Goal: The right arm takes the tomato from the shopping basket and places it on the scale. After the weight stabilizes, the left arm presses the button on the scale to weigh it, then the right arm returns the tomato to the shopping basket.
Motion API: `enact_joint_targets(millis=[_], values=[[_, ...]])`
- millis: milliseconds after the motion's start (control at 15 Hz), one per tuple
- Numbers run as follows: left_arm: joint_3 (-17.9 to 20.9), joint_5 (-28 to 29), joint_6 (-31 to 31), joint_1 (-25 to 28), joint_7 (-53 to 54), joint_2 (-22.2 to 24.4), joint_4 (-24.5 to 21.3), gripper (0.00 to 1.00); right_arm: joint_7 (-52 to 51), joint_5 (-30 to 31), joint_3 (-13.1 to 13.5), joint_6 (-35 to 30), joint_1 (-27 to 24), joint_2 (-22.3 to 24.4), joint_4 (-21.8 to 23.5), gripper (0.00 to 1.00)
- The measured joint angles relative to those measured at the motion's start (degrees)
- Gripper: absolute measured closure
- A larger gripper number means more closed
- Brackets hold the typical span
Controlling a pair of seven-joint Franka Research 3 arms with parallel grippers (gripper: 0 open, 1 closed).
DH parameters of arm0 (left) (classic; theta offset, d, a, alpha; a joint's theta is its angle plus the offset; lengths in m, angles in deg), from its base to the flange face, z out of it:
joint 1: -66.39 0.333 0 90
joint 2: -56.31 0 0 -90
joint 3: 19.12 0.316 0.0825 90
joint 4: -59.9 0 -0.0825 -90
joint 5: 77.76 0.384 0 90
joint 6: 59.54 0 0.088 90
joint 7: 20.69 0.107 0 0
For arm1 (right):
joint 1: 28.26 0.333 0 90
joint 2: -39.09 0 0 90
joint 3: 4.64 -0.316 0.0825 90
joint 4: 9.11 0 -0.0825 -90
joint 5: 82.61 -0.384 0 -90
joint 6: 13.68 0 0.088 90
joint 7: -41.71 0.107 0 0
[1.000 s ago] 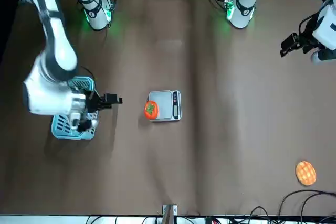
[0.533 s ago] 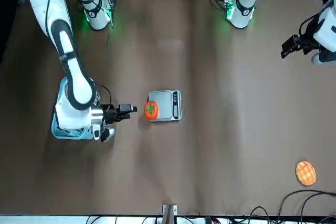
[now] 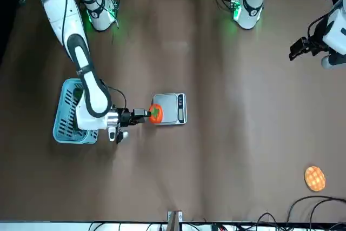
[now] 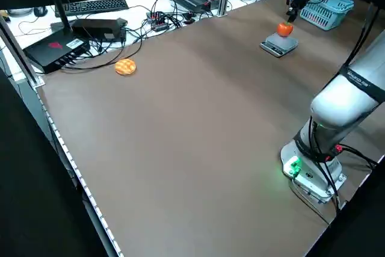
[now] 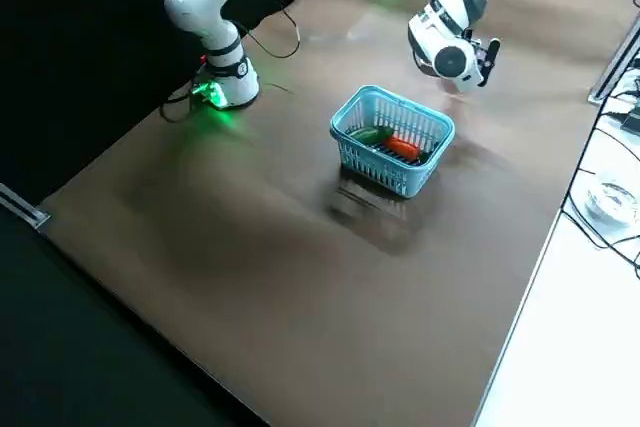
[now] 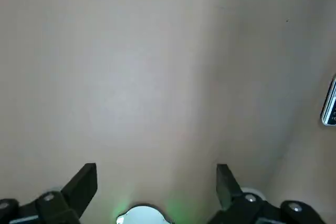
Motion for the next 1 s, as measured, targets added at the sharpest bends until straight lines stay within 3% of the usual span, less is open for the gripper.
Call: enact_joint_targets(millis=[400, 800, 933, 1000], values=[[0.00, 0.00, -0.01, 0.01, 0.00, 0.00, -0.09, 0.00, -4.93, -7.73, 0.00, 0.08, 0.79, -3.02, 1.43, 0.01], [0.00, 0.00, -0.13, 0.01, 0.00, 0.00, -0.11, 0.00, -5.43, -8.29, 0.00, -0.01, 1.15, -3.58, 2.32, 0.01], [0.00, 0.00, -0.14, 0.03, 0.00, 0.00, -0.13, 0.00, -5.48, -8.51, 0.00, -0.02, 1.16, -3.65, 2.32, 0.05], [0.00, 0.00, -0.14, 0.03, 0.00, 0.00, -0.13, 0.00, -5.48, -8.71, 0.00, -0.08, 1.16, -3.64, 2.31, 0.13]])
